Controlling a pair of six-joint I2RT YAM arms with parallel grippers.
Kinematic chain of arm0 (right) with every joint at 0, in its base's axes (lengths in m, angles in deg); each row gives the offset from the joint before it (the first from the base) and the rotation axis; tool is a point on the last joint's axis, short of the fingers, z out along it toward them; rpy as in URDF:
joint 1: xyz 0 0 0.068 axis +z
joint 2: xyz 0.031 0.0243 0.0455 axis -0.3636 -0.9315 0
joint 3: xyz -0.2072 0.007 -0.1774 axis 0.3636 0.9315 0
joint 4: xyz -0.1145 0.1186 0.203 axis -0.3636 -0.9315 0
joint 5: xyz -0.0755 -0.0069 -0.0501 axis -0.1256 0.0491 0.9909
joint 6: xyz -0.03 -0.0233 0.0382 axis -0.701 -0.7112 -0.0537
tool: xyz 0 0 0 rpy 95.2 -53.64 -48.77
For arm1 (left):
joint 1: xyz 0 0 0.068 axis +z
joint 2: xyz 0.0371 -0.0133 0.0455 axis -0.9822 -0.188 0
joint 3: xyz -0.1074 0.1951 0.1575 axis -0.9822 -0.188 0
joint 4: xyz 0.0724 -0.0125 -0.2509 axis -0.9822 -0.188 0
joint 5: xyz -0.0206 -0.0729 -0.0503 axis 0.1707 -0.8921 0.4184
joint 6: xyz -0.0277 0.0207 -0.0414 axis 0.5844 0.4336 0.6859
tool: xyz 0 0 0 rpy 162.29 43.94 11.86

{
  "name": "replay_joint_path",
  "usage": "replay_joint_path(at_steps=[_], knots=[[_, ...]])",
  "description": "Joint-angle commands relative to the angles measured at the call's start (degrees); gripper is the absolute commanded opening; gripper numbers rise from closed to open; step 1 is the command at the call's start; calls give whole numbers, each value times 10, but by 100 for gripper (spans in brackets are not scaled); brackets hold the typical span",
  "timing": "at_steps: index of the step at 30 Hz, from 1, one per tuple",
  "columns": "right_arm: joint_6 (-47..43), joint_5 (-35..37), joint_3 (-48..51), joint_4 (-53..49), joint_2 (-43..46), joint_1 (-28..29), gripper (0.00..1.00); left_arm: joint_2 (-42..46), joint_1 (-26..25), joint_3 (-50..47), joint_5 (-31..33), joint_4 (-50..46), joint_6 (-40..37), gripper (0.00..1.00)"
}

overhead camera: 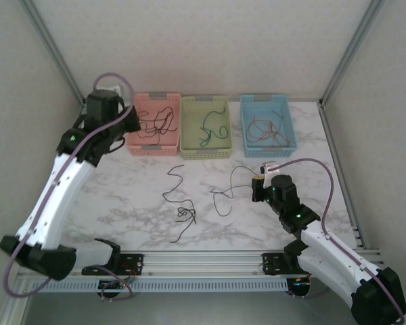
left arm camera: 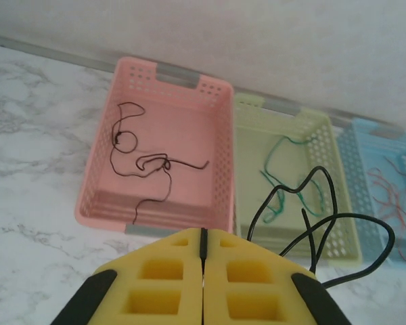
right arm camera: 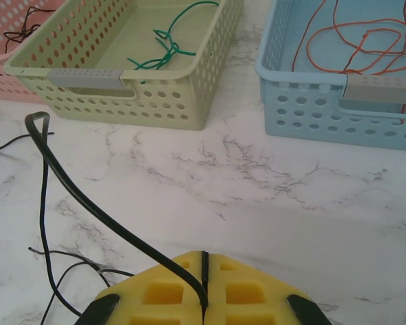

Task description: Untangle the cables

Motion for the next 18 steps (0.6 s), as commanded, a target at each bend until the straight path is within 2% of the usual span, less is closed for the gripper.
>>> replay_joint_path(at_steps=[1,3,8,15,17,18], knots=[[8,-4,9,10,9,-2,0,-64,39,27,15,53,31,0],[8,-5,9,12,8,-2,0,-117,55,49,35,67,38,0],[9,-12,8,11,5,-2,0,-246,83,110,38,93,58,0],[11,-23,10,17,12,-2,0,-387,85,200,34,100,78,0],[11,-22,10,15,12,-2,0,-420,85,227,36,87,79,13],[12,-23,10,15,10,-1,0,-434,85,239,32,81,78,26]])
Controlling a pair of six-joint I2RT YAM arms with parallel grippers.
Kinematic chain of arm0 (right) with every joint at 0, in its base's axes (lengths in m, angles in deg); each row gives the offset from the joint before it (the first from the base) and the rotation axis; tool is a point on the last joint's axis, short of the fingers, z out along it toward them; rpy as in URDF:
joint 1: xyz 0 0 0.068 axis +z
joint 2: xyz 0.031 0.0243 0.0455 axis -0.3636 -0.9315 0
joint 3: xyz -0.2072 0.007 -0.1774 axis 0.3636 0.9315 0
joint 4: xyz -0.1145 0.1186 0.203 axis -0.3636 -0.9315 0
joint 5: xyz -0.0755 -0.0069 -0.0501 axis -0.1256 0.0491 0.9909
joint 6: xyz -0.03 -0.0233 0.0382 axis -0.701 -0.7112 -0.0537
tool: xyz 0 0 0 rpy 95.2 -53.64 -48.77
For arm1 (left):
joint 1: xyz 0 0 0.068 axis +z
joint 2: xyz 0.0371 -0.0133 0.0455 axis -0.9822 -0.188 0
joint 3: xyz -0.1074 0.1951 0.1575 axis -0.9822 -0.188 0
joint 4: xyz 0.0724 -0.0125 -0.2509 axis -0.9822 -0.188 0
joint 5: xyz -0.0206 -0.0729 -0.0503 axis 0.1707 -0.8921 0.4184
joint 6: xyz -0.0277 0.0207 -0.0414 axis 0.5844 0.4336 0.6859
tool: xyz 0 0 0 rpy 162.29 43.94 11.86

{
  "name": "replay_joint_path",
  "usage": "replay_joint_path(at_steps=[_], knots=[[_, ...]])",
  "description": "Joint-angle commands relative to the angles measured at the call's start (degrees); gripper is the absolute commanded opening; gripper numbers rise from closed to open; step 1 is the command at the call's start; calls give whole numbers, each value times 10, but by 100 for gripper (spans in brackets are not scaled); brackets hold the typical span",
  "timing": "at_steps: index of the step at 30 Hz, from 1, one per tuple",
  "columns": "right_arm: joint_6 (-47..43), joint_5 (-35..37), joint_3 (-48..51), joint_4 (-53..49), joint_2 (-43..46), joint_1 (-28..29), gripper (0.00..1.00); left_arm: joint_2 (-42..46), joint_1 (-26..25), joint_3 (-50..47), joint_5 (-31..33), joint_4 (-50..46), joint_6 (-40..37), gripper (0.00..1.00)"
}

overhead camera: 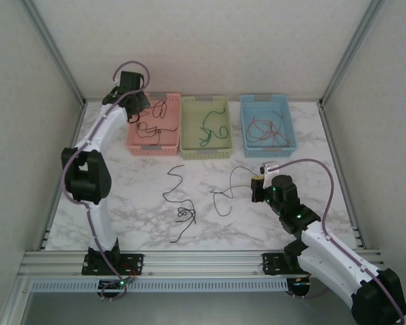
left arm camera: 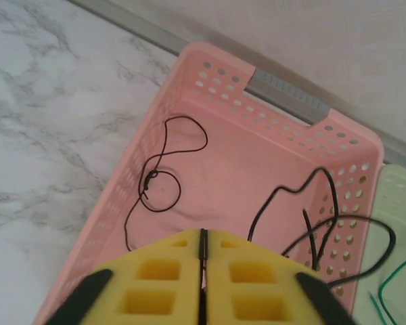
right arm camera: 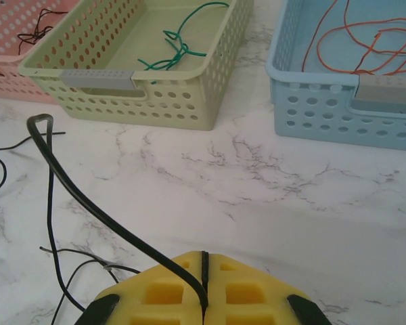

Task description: Untangle the cables

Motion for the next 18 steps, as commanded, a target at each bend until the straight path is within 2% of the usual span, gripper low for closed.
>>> replay_joint_path(at_steps=[1,3,4,6,9,13,18], knots=[[9,-8,8,14,5,-2,0,-36,0,52,1,-10,13,40],[10,-10,9,14,4,-2,0,-46,0,64,-1,-26,14,68],[10,-11,8,14,4,-2,0,-43,0,63,2,-31,13,77],[11,-10,8,14,4,-1,0,-22,0,43,6,-25,11,87],[12,-13,7,14,3,-2,0,44,0,-11,5,1,6,91],[18,-28,-8,0,6,-2,0,175,-7,-103,-26,22,5,89],[28,-44,-71,-42,24,-2,0,346,-58,-260,-79,39,-3,88]])
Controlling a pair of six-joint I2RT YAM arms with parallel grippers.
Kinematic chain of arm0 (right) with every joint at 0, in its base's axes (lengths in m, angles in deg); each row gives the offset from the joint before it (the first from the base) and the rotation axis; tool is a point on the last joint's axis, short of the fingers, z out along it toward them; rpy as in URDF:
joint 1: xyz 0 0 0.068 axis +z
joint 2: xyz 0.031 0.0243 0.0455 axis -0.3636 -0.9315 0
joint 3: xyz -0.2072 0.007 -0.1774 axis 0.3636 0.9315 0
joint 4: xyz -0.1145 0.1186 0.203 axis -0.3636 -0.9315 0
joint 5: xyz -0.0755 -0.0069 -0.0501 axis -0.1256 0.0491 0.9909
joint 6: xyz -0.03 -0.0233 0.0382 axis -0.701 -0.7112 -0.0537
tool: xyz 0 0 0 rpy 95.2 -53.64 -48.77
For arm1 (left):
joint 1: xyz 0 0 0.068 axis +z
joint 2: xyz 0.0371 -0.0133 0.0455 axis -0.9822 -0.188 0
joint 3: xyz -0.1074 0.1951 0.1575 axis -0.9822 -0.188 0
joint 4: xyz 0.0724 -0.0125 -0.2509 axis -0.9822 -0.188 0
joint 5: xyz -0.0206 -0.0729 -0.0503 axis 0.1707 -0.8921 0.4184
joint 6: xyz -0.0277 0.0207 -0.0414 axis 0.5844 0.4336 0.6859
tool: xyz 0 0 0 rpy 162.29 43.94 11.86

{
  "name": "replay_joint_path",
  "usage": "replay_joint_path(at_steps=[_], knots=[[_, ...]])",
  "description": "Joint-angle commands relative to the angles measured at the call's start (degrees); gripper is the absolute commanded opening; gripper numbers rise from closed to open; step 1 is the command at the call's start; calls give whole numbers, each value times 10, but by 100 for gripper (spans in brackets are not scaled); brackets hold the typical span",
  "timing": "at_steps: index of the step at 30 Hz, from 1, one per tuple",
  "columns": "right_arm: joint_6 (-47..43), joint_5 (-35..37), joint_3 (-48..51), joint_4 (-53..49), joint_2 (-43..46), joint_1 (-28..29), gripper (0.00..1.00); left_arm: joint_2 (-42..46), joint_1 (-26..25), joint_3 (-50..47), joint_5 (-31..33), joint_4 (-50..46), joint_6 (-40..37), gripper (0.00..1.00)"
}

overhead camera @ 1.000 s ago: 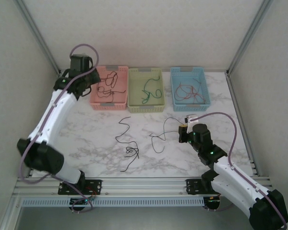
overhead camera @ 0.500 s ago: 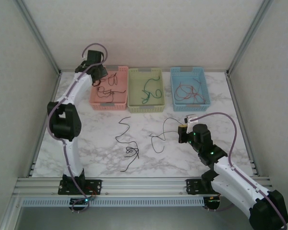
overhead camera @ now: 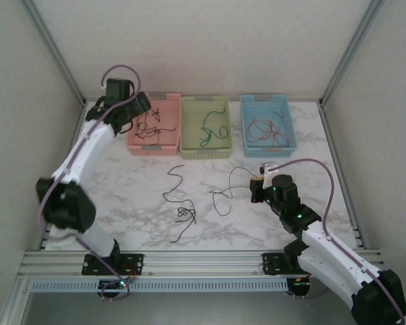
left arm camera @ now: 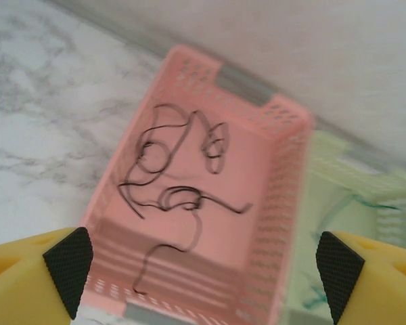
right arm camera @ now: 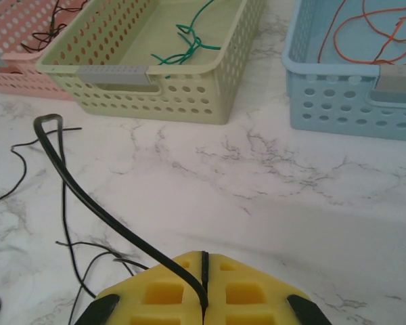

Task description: Untangle the cables

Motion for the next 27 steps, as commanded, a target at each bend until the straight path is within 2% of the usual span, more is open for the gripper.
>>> replay_joint_path(at_steps=[1,5,10,14,17,24,27], knots=[[13,-19,-73,-24,20,-1,0,106,-45,-90,-55,16,-11,87],[19,-29,-142,-56,14,-2,0,199,-108,-224,-73,23,6,86],[45,-69,-215,-74,-16,-2,0,265,-174,-354,-59,33,32,85],[66,-101,-272,-80,-51,-1,0,295,-178,-463,-80,76,60,80],[76,-111,-293,-77,-65,-1,0,298,-179,-508,-81,89,67,79],[102,-126,-279,-62,-70,-1,0,298,-180,-532,-69,85,59,76],[118,-139,-276,-59,-69,-1,0,316,-181,-537,-97,100,59,74]])
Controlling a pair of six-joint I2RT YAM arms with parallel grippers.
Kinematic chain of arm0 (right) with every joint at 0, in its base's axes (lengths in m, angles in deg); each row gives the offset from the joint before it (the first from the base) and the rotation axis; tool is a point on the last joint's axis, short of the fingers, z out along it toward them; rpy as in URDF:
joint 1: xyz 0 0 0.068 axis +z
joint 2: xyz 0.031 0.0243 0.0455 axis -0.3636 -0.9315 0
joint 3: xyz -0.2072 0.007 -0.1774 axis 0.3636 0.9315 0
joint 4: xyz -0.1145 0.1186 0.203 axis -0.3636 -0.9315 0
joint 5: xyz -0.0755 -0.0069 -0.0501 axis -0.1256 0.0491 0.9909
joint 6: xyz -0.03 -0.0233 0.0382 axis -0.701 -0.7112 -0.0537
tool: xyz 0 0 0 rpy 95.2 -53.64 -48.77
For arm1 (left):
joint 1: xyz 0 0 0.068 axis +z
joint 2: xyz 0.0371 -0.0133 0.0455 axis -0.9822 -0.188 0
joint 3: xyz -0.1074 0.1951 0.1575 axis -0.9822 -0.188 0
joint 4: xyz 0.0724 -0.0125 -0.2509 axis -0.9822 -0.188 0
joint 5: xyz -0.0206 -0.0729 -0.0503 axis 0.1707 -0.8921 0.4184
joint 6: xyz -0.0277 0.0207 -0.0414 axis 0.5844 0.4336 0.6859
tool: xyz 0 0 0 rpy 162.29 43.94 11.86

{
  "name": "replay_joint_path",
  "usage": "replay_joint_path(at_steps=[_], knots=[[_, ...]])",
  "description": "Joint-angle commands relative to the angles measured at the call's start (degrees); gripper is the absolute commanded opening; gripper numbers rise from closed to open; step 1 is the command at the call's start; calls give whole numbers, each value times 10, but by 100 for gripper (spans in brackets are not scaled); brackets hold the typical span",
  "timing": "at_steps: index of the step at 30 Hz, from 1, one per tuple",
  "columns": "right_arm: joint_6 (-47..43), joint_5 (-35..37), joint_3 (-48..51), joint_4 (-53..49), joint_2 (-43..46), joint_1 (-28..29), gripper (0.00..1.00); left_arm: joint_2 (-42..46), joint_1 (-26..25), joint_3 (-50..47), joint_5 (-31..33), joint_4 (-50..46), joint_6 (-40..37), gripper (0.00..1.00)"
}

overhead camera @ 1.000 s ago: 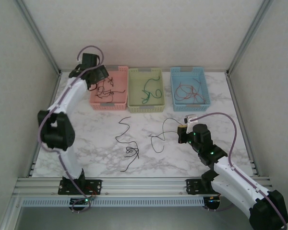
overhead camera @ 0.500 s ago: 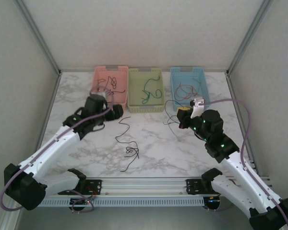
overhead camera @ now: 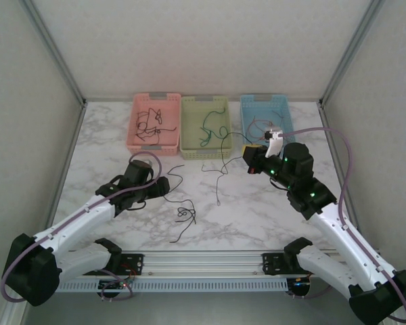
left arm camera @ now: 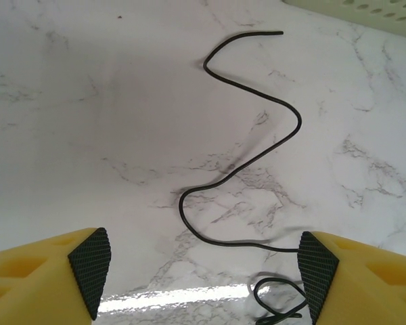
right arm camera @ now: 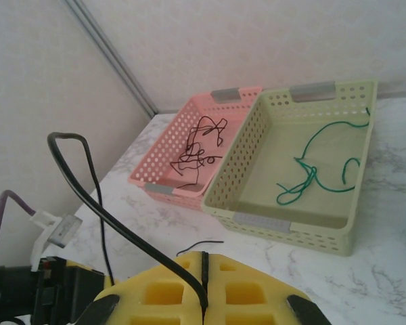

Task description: Untangle the cables

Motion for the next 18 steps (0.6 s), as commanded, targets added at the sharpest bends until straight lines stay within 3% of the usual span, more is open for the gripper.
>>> replay_joint_path(at_steps=[1,7,12,18], knots=[[31,-26,1,12,0,-1,0,32,-6,-13,-41,38,3,73],[70,-36,-8,4,-8,-1,0,64,-56,18,-150,121,-25,77],[100,-64,-16,3,-12,-1,0,48,-136,107,-168,133,-101,87],[119,-86,-37,0,-16,-1,0,-46,-163,202,-184,126,-201,90]])
